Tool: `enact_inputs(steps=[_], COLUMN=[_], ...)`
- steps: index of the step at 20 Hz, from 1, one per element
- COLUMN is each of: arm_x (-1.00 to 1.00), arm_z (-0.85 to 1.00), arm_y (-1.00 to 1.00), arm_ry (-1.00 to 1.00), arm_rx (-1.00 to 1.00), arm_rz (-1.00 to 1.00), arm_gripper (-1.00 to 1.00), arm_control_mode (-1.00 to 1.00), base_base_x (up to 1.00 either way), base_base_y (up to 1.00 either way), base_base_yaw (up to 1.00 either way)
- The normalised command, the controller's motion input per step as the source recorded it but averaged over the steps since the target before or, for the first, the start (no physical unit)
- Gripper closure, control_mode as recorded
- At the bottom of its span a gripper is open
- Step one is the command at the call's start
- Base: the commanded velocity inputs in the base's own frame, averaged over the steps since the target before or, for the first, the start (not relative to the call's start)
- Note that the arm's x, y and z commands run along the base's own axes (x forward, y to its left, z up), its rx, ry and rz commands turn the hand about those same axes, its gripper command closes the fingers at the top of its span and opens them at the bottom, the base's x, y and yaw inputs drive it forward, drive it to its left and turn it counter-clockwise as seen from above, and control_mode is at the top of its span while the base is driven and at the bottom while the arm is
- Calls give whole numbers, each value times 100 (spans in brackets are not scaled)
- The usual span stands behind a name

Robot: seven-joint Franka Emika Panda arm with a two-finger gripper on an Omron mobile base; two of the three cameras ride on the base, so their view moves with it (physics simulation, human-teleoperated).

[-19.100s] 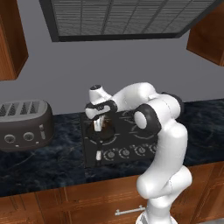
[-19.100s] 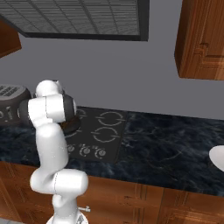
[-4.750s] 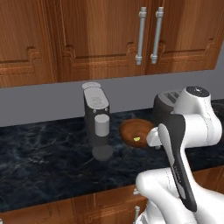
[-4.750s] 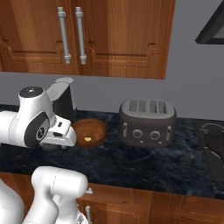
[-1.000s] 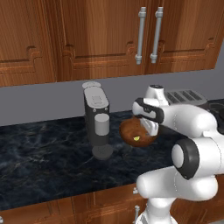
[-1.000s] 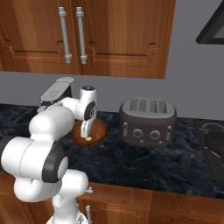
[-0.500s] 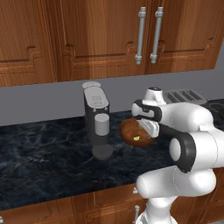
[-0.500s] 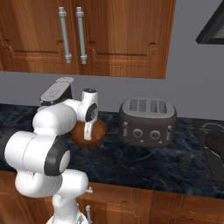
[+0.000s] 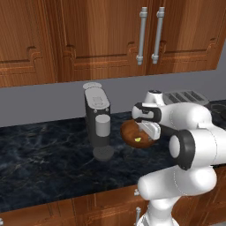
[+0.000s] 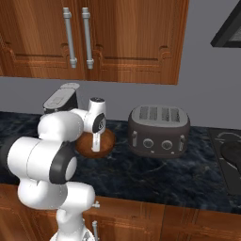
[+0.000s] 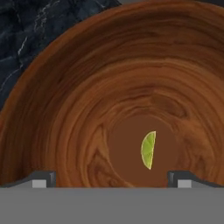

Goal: Place the chicken drumstick on the plate and place the lemon wedge on the same plate.

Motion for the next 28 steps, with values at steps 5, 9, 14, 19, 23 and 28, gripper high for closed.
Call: enact_inputs(steps=[5, 9, 14, 19, 23, 28], arm_x=[16, 14, 3, 7, 15, 19], arm_z=[0, 0, 0, -1, -6, -13], arm_y=[0, 3, 11, 7, 1, 0], arm_ry=[0, 0, 1, 0, 0, 0], arm_rx=[0, 0, 0, 0, 0, 0], arm_rz=[4, 1, 0, 0, 0, 0], arm_gripper=[-100, -100, -100, -100, -100, -100], arm_control_mode=[-100, -100, -100, -100, -100, -100], base_base_x=[0, 0, 0, 0, 0, 0], base_base_y=[0, 0, 0, 0, 0, 0], base_base_yaw=[0, 0, 0, 0, 0, 0])
